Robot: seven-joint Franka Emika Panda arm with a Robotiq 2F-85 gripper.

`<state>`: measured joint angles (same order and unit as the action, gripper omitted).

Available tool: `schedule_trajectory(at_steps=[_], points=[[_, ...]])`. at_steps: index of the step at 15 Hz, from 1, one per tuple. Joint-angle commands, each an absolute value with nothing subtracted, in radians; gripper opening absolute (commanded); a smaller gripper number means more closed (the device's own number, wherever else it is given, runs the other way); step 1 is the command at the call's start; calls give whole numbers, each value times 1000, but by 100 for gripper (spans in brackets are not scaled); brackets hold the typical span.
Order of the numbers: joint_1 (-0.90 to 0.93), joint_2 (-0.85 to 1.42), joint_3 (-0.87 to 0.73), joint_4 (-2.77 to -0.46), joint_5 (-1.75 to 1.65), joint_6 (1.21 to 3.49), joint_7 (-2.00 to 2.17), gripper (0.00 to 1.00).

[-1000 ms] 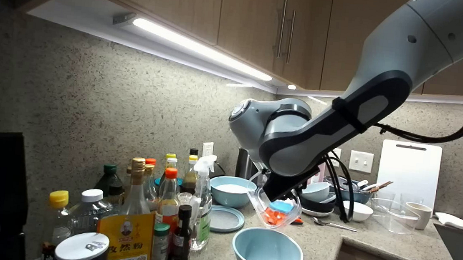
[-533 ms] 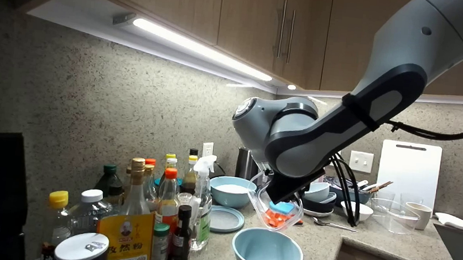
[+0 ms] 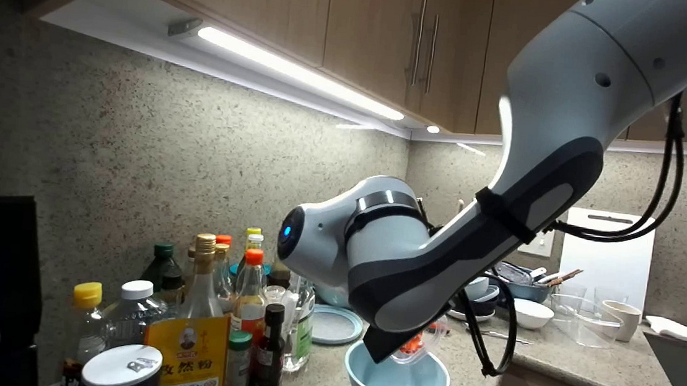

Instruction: Pour the contents in the lunch box into the blue bowl

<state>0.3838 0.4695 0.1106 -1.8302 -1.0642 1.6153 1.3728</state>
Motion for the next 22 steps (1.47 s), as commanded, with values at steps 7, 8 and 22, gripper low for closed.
schedule_trajectory(at_steps=[7, 8, 22], points=[[403, 567, 138, -1744, -1079, 1443, 1446, 1], [404, 579, 135, -1732, -1083, 1436, 1450, 1], [459, 727, 128, -1596, -1171, 1201, 1545, 1]])
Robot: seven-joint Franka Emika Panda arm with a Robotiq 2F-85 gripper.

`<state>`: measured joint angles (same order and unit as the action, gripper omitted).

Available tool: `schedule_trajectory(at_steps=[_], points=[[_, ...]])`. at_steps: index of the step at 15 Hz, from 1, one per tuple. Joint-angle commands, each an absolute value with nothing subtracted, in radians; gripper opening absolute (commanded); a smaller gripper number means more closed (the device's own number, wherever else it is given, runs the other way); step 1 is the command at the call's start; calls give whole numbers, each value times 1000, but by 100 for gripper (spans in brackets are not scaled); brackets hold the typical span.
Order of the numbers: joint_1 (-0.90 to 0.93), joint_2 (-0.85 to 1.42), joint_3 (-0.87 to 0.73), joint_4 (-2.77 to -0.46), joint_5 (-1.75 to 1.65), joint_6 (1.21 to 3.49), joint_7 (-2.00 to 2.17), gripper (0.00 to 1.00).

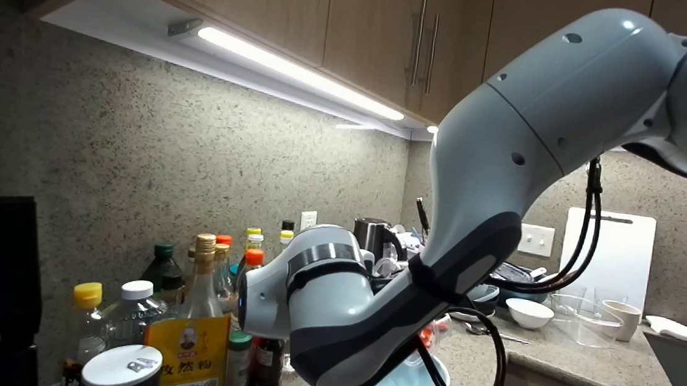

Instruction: Pour the contents in the lunch box into the blue bowl

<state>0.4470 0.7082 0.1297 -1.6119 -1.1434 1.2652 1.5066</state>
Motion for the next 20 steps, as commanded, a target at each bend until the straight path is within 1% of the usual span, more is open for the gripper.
schedule_trajectory(at_steps=[1, 4, 14, 20], points=[[468, 731, 126, -1596, -1177, 1175, 1565, 1], [471, 744, 133, -1591, -1186, 1125, 1584, 1], [472, 727, 143, -1587, -1290, 1133, 1584, 1], [458, 744, 156, -1586, -1291, 1140, 1501, 1]])
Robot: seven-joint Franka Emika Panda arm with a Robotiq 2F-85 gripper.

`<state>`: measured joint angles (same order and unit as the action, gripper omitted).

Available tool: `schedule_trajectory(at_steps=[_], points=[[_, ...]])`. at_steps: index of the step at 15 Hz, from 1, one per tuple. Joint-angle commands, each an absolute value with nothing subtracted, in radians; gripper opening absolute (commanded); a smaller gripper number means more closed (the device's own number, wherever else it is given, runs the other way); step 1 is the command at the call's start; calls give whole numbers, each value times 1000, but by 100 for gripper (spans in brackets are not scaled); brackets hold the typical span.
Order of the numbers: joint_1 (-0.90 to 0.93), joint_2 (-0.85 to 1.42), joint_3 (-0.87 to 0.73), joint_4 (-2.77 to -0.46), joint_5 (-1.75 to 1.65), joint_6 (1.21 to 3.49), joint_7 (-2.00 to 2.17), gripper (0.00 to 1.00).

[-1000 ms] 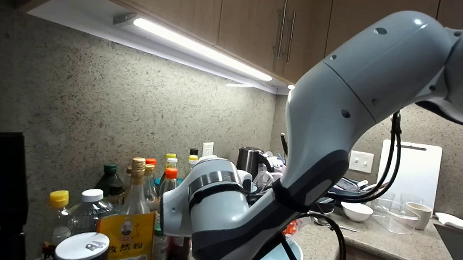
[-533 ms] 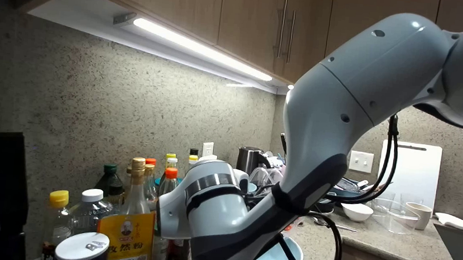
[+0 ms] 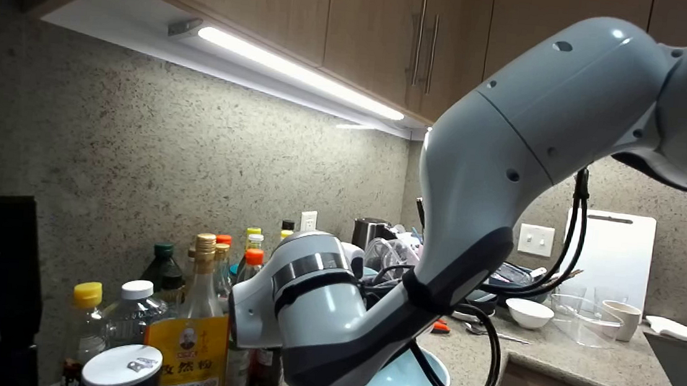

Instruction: Pour the contents in the lunch box into the blue bowl

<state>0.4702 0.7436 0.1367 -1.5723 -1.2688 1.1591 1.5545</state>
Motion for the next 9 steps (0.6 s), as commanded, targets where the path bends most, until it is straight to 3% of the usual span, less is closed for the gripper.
schedule_trajectory(at_steps=[1, 9], points=[[445, 712, 174, -1607, -1289, 1196, 1517, 1], [373, 633, 222, -1642, -1219, 1430, 1436, 1]])
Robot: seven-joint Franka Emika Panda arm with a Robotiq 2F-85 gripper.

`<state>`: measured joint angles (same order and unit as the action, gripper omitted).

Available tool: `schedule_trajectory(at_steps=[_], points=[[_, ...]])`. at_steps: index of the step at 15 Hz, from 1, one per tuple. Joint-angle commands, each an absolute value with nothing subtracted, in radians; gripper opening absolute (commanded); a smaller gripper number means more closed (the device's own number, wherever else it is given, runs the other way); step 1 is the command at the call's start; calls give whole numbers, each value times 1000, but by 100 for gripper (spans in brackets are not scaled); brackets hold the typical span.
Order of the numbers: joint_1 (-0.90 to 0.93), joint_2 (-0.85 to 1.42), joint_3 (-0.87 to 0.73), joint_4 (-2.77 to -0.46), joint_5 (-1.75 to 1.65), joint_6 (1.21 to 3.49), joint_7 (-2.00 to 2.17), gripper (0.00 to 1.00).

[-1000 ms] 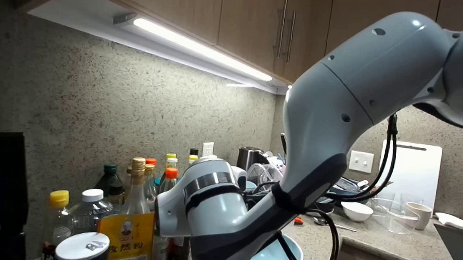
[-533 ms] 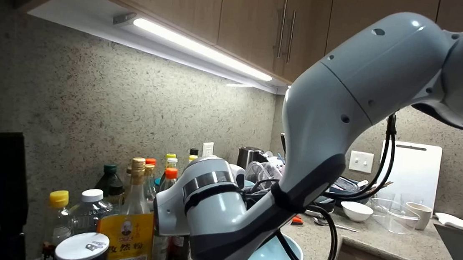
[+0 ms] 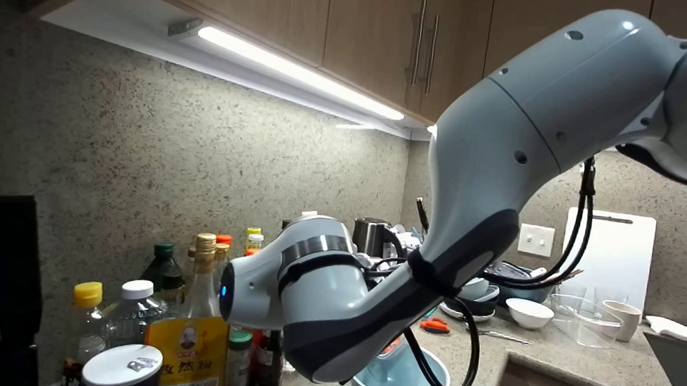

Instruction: Pour the contents in the lunch box into the blue bowl

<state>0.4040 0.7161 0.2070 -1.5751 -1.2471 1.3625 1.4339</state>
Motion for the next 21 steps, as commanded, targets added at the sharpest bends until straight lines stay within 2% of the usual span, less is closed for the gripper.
schedule_trajectory(at_steps=[1, 7, 8, 9, 10, 14, 21], points=[[379, 667, 212, -1616, -1214, 1401, 1374, 1], [357, 650, 205, -1631, -1167, 1405, 1325, 1], [388, 696, 185, -1577, -1192, 1383, 1387, 6], [385, 696, 184, -1580, -1180, 1385, 1370, 6], [382, 696, 185, -1582, -1177, 1386, 1362, 1], [460, 730, 134, -1582, -1283, 1225, 1504, 1], [515, 782, 146, -1558, -1305, 995, 1588, 1]])
